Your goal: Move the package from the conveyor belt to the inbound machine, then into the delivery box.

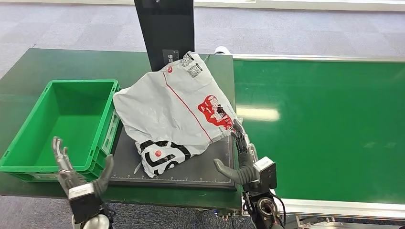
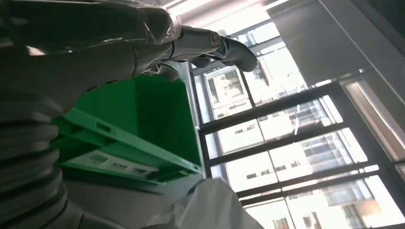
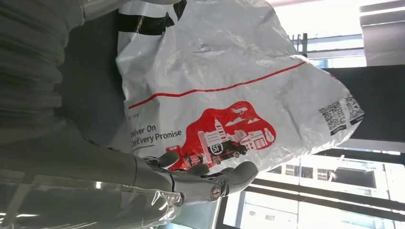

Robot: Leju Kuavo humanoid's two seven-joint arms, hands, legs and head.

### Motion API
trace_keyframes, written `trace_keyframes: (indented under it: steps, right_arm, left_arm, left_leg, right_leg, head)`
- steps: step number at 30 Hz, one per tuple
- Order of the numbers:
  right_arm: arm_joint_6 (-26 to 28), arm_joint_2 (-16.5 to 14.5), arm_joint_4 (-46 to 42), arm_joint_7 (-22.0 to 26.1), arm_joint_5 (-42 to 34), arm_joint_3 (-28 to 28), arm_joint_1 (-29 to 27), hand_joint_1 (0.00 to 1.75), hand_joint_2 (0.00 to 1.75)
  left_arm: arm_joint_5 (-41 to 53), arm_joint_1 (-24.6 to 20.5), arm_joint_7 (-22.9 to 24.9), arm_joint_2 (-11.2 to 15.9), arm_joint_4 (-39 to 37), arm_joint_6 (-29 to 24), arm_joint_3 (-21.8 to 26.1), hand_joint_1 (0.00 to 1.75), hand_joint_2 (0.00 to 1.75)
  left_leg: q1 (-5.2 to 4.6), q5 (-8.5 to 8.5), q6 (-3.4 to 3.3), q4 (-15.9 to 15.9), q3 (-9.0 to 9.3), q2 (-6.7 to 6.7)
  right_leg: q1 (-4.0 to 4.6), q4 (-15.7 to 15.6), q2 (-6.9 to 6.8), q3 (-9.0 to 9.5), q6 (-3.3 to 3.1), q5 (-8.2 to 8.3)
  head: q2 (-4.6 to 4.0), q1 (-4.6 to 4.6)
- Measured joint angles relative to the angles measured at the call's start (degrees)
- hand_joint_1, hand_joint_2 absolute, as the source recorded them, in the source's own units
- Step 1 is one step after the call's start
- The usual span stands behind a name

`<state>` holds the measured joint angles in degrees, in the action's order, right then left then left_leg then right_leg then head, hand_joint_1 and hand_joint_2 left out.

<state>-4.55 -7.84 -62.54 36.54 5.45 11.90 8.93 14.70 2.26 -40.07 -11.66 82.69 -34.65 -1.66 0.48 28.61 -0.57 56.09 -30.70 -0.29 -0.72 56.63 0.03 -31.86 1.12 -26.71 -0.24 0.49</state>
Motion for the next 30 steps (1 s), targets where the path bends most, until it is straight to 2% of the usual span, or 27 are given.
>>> trace_keyframes:
  steps: [3, 6, 10, 15, 21, 30]
  right_arm:
    - [-0.79, -0.2, -2.74, -0.34, 0.89, -1.52, -1.24, 0.0, 1.75]
    - [-1.07, -0.46, -4.92, -0.48, 1.65, -2.76, -1.84, 0.0, 1.75]
    - [-1.69, -0.76, -6.31, -0.45, 1.15, -4.28, -1.78, 0.0, 1.75]
    - [-2.86, -0.97, -6.32, -0.25, 0.01, -6.05, -0.53, 0.0, 1.75]
    - [-3.15, -1.32, -5.01, 0.13, -0.31, -6.91, 2.31, 0.0, 1.75]
    - [-3.37, -1.47, -2.61, 0.73, -1.16, -7.5, 4.9, 0.0, 1.75]
  left_arm:
    - [7.51, -2.42, 1.58, -0.12, -5.06, 0.92, -2.05, 0.0, 1.75]
    - [16.69, -5.62, 5.62, -0.5, -10.92, 1.62, -4.47, 0.0, 1.75]
    - [23.21, -10.81, 9.52, -1.23, -18.78, 1.76, -6.81, 0.0, 1.75]
    - [27.82, -16.45, 11.58, -2.1, -27.43, 2.31, -8.93, 0.0, 1.75]
    - [32.56, -19.76, 13.86, -2.87, -34.21, 2.71, -11.76, 0.0, 1.75]
    - [38.75, -27.04, 18.15, -3.34, -46.72, 3.75, -16.87, 0.0, 1.75]
  left_leg:
    - [0.0, 0.0, 0.0, 0.01, -0.01, -0.02]
    - [0.0, 0.0, 0.0, 0.01, -0.03, -0.02]
    - [0.0, -0.02, 0.01, 0.01, -0.02, -0.02]
    - [0.0, -0.03, 0.01, 0.02, -0.03, 0.0]
    - [0.0, -0.03, 0.02, 0.02, -0.07, -0.02]
    - [0.0, -0.05, 0.02, 0.03, -0.07, -0.02]
  right_leg:
    - [0.0, 0.0, -0.01, -0.02, 0.0, 0.0]
    - [0.0, 0.0, -0.01, -0.02, 0.0, 0.0]
    - [0.0, 0.01, 0.0, -0.01, 0.01, 0.01]
    - [0.0, 0.02, 0.01, 0.0, 0.02, 0.03]
    - [0.0, 0.02, 0.0, -0.04, 0.02, 0.03]
    - [0.0, 0.03, 0.0, -0.03, 0.02, 0.03]
  head:
    - [0.0, 0.01]
    - [0.0, 0.01]
    - [0.0, 0.01]
    - [0.0, 0.01]
    - [0.0, 0.0]
    - [0.0, 0.01]
